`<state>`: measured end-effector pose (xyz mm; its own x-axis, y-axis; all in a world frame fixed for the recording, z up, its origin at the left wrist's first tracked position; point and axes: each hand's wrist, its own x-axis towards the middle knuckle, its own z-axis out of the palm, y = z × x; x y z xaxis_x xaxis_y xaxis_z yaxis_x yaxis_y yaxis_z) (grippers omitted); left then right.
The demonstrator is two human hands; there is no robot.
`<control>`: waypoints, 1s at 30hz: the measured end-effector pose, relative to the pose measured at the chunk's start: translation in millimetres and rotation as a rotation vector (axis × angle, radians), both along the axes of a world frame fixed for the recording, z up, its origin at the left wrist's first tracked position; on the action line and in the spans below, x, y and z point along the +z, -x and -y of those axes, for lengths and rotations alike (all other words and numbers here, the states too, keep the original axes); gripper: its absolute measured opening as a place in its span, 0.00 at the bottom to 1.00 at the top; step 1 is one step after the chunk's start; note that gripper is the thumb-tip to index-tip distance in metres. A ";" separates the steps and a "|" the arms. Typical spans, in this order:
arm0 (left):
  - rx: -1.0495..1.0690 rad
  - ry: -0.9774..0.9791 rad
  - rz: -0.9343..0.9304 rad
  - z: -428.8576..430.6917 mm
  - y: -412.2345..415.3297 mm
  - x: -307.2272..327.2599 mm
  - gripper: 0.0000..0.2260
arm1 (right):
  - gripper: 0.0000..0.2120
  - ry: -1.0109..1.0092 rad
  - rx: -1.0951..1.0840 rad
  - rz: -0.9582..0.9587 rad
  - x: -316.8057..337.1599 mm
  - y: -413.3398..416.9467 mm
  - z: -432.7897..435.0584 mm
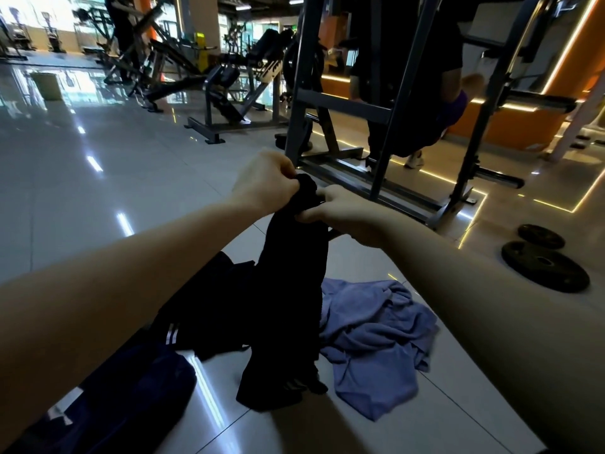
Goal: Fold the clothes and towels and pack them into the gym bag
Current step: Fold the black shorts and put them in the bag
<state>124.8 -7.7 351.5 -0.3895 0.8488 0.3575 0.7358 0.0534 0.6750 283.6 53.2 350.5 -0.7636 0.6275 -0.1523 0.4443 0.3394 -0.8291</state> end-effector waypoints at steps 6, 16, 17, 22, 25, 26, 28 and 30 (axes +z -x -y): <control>-0.160 0.019 0.207 4.9 12.2 -12.9 0.06 | 0.13 0.116 0.003 -0.088 7.4 -11.0 -8.5; -0.349 0.280 0.680 13.3 34.1 -20.3 0.08 | 0.14 0.146 0.023 -0.081 23.0 -23.3 -30.6; -0.359 0.295 0.790 16.1 39.3 -20.7 0.09 | 0.15 0.212 0.076 -0.088 22.8 -29.0 -35.6; -0.322 0.392 0.922 23.3 51.2 -20.7 0.20 | 0.20 0.282 0.139 -0.118 14.1 -49.7 -55.3; -0.238 0.317 0.858 18.7 40.7 -16.0 0.15 | 0.18 0.169 0.035 -0.155 6.3 -57.1 -66.2; -0.195 0.266 0.799 15.3 37.2 -16.1 0.13 | 0.17 0.137 0.015 -0.150 5.3 -58.9 -67.9; -0.079 0.145 0.500 8.0 33.0 -19.6 0.09 | 0.11 0.061 -0.014 -0.130 6.6 -61.0 -68.1; 0.021 0.026 0.032 2.0 31.3 -25.0 0.07 | 0.05 -0.060 -0.103 -0.111 11.6 -61.1 -66.3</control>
<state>93.5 -9.7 326.5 -0.4178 0.8493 0.3226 0.7128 0.0863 0.6961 344.7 119.4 362.1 -0.7046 0.7089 -0.0305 0.3863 0.3472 -0.8546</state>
